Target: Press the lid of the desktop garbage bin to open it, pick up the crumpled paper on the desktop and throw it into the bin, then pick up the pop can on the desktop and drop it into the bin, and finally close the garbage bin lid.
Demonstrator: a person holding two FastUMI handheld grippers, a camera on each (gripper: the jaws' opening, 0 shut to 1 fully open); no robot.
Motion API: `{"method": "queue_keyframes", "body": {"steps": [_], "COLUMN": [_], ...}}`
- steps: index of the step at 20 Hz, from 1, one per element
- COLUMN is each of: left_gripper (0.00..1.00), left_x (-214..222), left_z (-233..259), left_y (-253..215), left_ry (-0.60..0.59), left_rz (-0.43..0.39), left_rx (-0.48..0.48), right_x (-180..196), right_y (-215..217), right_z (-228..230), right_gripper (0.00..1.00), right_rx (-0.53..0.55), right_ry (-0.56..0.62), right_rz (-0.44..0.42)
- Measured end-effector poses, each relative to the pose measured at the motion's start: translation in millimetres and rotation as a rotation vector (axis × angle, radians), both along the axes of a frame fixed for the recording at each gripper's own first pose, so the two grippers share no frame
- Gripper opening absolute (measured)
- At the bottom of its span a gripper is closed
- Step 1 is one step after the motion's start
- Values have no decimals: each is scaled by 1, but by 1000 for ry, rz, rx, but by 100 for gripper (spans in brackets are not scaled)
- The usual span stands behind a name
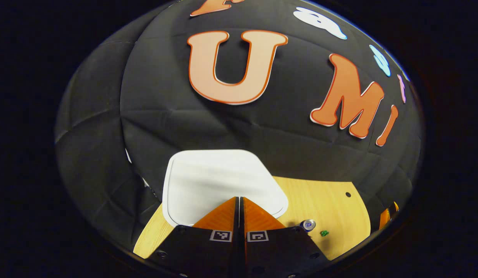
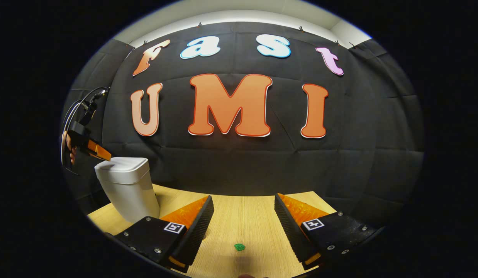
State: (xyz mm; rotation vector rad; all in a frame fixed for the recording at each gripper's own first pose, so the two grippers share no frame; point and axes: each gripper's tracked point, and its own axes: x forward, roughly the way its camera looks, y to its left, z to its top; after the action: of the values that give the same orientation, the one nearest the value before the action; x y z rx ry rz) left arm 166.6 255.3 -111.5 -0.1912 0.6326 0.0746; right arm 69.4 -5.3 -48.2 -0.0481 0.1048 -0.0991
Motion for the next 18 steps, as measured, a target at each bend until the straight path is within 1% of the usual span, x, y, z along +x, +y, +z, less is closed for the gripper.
{"method": "queue_keyframes", "body": {"steps": [2, 3, 5, 6, 8, 11, 12, 14, 15, 16, 17, 18], "left_gripper": [0, 0, 0, 0, 0, 0, 0, 0, 0, 0, 1, 1], "left_x": [3, 10, 11, 9, 11, 10, 9, 4, 1, 3, 6, 3], "left_z": [-11, -9, -10, -12, -14, -16, -16, -11, -3, 14, 40, 61], "left_y": [8, 8, 4, 6, 6, 3, 4, 4, 6, 5, 0, -8], "left_ry": [35, 14, 31, 32, 44, 76, 65, 65, 31, -29, -116, -192], "left_rz": [3, -2, -26, -25, -7, 29, 31, 20, 33, 43, 36, 45], "left_rx": [32, 35, 43, 43, -6, -125, -141, -108, -75, -46, -11, 30], "right_x": [2, 3, 4, 4, 6, 7, 8, 9, 9, 8, 9, 8], "right_y": [0, 0, 0, 0, 0, 3, 5, 7, 8, 8, 6, 5], "right_z": [-5, -7, -9, -9, -10, -13, -12, -9, -5, -2, 2, 4], "right_gripper": [94, 94, 94, 94, 94, 94, 94, 95, 95, 94, 95, 94], "right_rx": [7, 9, 10, 8, 9, 8, 14, 23, 26, 20, 12, 10], "right_ry": [15, 22, 29, 29, 29, 37, 40, 34, 28, 22, 16, 10], "right_rz": [-4, -6, -8, -11, -12, -5, 2, 11, 16, 15, 11, 10]}}
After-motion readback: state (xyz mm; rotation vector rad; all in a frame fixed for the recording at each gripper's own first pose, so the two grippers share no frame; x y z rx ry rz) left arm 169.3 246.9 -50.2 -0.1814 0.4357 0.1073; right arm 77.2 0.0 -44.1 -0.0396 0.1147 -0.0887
